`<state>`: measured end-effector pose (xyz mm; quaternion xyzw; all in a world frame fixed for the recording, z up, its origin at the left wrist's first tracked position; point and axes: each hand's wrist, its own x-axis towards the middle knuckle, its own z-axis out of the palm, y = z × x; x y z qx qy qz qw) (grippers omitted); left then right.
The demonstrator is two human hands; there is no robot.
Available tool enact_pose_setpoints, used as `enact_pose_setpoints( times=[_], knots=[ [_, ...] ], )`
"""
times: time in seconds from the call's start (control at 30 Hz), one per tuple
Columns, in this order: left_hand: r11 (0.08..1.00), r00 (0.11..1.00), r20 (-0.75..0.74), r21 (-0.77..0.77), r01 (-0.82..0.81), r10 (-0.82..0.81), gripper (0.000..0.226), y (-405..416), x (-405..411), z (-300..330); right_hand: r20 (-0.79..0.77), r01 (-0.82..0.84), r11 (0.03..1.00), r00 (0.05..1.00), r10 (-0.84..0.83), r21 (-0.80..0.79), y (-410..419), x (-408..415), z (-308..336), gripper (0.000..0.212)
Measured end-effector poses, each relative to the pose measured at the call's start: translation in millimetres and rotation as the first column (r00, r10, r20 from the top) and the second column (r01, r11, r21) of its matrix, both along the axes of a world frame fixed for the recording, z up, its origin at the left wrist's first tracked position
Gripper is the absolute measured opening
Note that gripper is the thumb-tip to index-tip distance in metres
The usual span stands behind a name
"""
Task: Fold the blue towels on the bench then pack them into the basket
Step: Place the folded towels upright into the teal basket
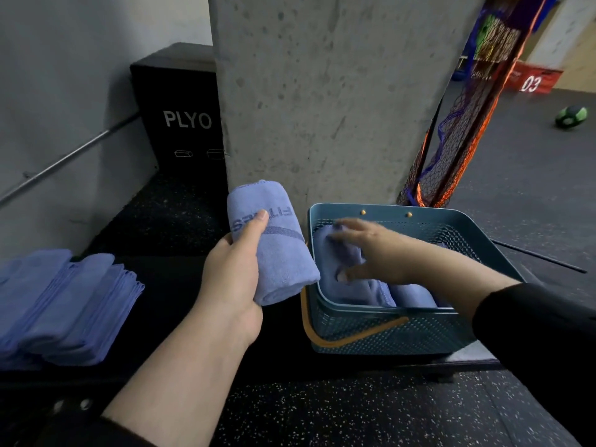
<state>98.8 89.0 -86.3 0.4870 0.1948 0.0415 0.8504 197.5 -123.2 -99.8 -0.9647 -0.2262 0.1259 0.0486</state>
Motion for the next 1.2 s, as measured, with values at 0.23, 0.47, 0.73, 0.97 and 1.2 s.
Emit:
enact_pose_setpoints(
  times=[0.23,0.47,0.73,0.97,1.2],
  knots=[
    [1.000,1.000,-0.005,-0.005,0.003,-0.003,0.028,-2.2,-0.6,3.1,-0.151,-0.012,0.999,0.988,0.016,0.031,4.4,0.9,-14.7,0.091],
    [1.000,0.999,0.049,0.012,-0.025,0.025,0.026,-11.9,4.8,12.2,0.166,0.135,0.890,0.960,-0.227,0.436,-8.1,-2.5,27.7,0.039],
    [0.964,0.985,0.173,0.259,-0.056,0.011,0.031,-46.9,14.8,15.4,-0.535,0.468,0.379,0.840,0.091,0.798,5.8,-52.6,63.9,0.066],
    [0.943,0.987,0.157,0.331,-0.018,-0.036,0.017,-68.4,18.3,12.2,-0.548,0.546,0.197,0.835,-0.046,0.814,-13.4,-56.2,54.1,0.033],
    [0.670,0.987,0.086,0.742,0.028,-0.137,0.013,-48.7,23.8,5.0,-0.467,0.571,0.341,0.815,-0.342,0.747,-58.2,-26.1,38.2,0.032]
  ],
)
